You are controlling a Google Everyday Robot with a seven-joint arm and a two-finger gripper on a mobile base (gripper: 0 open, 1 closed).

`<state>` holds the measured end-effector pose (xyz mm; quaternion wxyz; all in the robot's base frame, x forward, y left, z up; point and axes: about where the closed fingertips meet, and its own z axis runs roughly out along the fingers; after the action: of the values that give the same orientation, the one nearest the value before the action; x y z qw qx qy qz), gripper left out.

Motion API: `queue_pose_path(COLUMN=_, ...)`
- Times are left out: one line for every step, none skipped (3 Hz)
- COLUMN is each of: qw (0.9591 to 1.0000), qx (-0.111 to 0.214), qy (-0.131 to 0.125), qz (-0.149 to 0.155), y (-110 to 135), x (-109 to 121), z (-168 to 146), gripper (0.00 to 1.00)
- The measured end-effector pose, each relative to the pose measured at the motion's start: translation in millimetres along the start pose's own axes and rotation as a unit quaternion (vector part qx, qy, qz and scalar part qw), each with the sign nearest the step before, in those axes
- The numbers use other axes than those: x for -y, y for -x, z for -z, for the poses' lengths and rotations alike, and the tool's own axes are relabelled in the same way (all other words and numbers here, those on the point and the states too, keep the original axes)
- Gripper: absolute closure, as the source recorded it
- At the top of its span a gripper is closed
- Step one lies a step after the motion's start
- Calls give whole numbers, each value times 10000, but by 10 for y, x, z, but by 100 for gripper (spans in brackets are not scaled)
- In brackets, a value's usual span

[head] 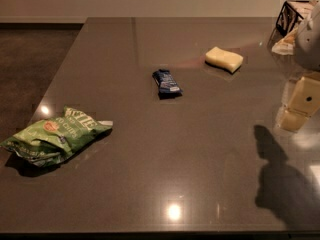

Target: Move rxbar blueberry near green jalapeno chip bag

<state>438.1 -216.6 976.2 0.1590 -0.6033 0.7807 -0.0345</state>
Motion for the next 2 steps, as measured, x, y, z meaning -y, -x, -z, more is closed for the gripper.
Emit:
queue_pose_path(qw=10000, qx=0, qy=-1, qz=0, y=0, x=0, z=0, gripper=0)
queue_pose_path(qw=9999, qx=42, qy=-20, qz=-118, y=45, x=75, z=13, gripper=0)
